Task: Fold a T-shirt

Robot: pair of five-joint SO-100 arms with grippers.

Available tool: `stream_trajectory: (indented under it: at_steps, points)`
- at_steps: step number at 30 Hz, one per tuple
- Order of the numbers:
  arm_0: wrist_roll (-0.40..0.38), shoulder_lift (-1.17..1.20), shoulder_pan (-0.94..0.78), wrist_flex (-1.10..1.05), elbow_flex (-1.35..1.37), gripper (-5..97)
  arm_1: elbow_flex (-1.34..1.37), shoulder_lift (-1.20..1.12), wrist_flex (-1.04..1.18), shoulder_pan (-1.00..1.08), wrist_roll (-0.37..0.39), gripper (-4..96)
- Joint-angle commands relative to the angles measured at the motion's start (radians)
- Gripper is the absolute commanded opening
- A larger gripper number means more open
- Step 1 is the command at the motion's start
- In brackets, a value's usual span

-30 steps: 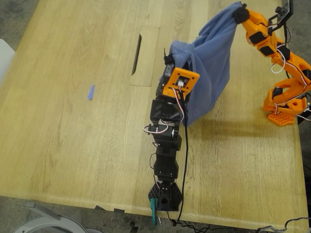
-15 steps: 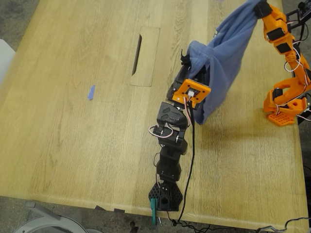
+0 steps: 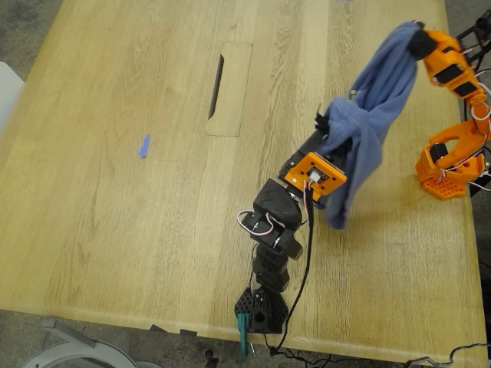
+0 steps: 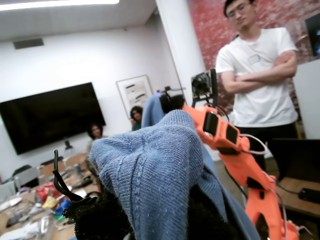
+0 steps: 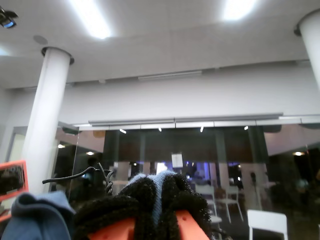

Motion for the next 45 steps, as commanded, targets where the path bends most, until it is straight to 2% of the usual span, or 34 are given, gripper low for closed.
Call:
stream_trajectory:
  at_steps: [1, 11, 18, 22, 31, 40, 45]
  points:
    - [0.012, 0.066, 0.034, 0.009, -0.043, 0, -0.123, -0.018, 0.009, -0.015, -0.012, -0.2]
    - [0.018, 0.061, 0.175, 0.078, -0.043, 0, -0.195, -0.014, 0.1, -0.026, -0.026, -0.2]
    - [0.011, 0.048, 0.267, 0.107, -0.043, 0, -0.003, 0.106, 0.101, -0.028, -0.018, -0.2]
    - [0.003, 0.048, 0.285, 0.123, -0.043, 0, -0.006, 0.112, 0.161, -0.034, 0.0, -0.2]
    - [0.003, 0.048, 0.325, 0.146, -0.043, 0, 0.034, 0.083, 0.207, -0.219, -0.021, -0.2]
    - [-0.066, 0.087, 0.327, 0.382, -0.043, 0, 0.268, 0.227, 0.278, -0.219, 0.037, -0.2]
    - [-0.086, 0.106, 0.239, 0.39, 0.061, 0, 0.367, 0.319, 0.414, -0.176, 0.084, -0.2]
